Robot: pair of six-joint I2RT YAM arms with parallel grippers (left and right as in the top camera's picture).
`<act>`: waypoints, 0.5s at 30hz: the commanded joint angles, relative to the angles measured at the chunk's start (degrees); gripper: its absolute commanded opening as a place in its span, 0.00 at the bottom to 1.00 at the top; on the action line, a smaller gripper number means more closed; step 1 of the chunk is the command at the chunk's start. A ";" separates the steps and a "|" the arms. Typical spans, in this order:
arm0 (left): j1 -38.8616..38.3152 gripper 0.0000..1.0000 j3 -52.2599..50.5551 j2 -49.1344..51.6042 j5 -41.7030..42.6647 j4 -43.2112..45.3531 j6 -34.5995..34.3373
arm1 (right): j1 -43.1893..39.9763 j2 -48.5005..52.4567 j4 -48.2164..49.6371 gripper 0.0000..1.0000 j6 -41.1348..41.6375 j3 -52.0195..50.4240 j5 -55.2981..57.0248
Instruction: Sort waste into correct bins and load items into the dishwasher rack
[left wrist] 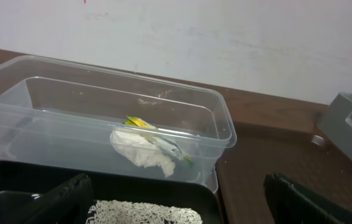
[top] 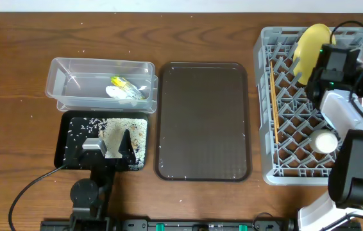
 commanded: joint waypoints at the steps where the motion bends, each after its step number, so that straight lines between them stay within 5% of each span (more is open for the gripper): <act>1: 0.22 0.91 -1.33 -0.39 0.20 -1.22 0.76 | 2.75 -1.57 0.07 0.77 2.08 0.26 1.14; 9: 0.22 0.91 -1.33 -0.39 0.17 -1.22 0.76 | 11.82 -15.69 -15.78 0.79 12.11 0.26 -17.25; 15: 0.22 0.91 -1.33 -0.39 0.17 -1.22 0.76 | 20.37 -28.59 -31.80 0.77 24.96 0.26 -43.47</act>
